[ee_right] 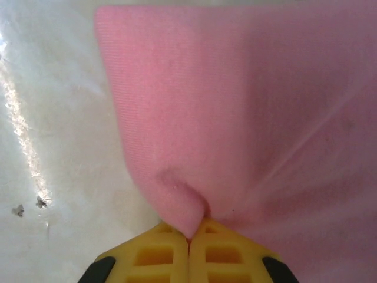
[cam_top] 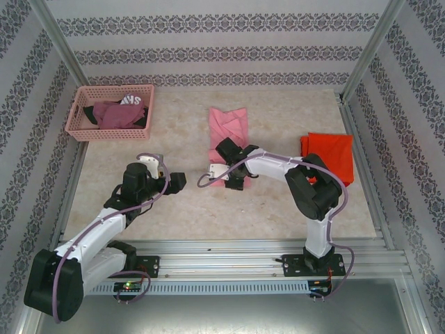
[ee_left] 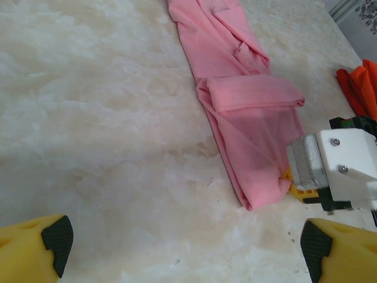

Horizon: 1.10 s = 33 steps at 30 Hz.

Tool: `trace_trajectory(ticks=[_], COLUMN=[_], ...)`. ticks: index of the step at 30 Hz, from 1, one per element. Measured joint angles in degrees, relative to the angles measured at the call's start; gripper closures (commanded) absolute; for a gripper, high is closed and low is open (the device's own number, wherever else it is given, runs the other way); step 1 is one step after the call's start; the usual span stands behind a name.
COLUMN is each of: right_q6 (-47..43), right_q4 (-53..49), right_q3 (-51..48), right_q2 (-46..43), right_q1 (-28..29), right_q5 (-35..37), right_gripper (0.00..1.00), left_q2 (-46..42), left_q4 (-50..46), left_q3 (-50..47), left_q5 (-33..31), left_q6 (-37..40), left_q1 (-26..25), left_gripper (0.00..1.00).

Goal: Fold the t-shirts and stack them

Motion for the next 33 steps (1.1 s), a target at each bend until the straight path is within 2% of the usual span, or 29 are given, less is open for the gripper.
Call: trace_trajectory(ticks=[4,9,14,19,21,23,28,33], right_q6=[0.8,3.2,6.2,8.5,9.1,9.5,9.6,9.6], right_q4=[-0.6,-3.3,-7.7,-13.6,-15.3,-16.8,-18.7,-19.4], right_q3=[-3.8,-8.5,-10.7,-11.4,-11.4,-11.4,-11.3,-10.7], right_q2=[-4.2,-15.5,-24.8,-29.7,-31.5,-33.2,-33.7,-31.9], right_q1=[0.0,0.3,2.3,4.2,4.3,4.4,4.5,4.5], right_q5=[-0.4,-3.7,-6.7,-8.9,-9.5,-9.7,-9.7,-9.7], right_gripper=[1.0,1.0,1.0,1.0,1.0,1.0,1.0,1.0], left_q2=[-0.3,1.6,10.4,20.7,24.5,28.7,37.6,43.4], left_q4=[0.0,0.5,2.5,3.4,3.3,3.1,2.4,1.3], left_q3=[0.0,0.0,2.3,9.7,12.9,16.2,23.0,27.2], left_q5=[0.0,0.0,-1.2,-2.4,-2.7,-2.6,-0.9,1.7], left_q6=[0.0,-1.2,-5.9,-13.8,-17.1,-20.3,-26.2,-30.3], left_q1=[0.0,-0.9,-4.7,-9.0,-9.7,-10.3,-11.6,-13.4], left_gripper=[0.0,0.0,0.0,0.0,0.1,0.27,0.49,0.58])
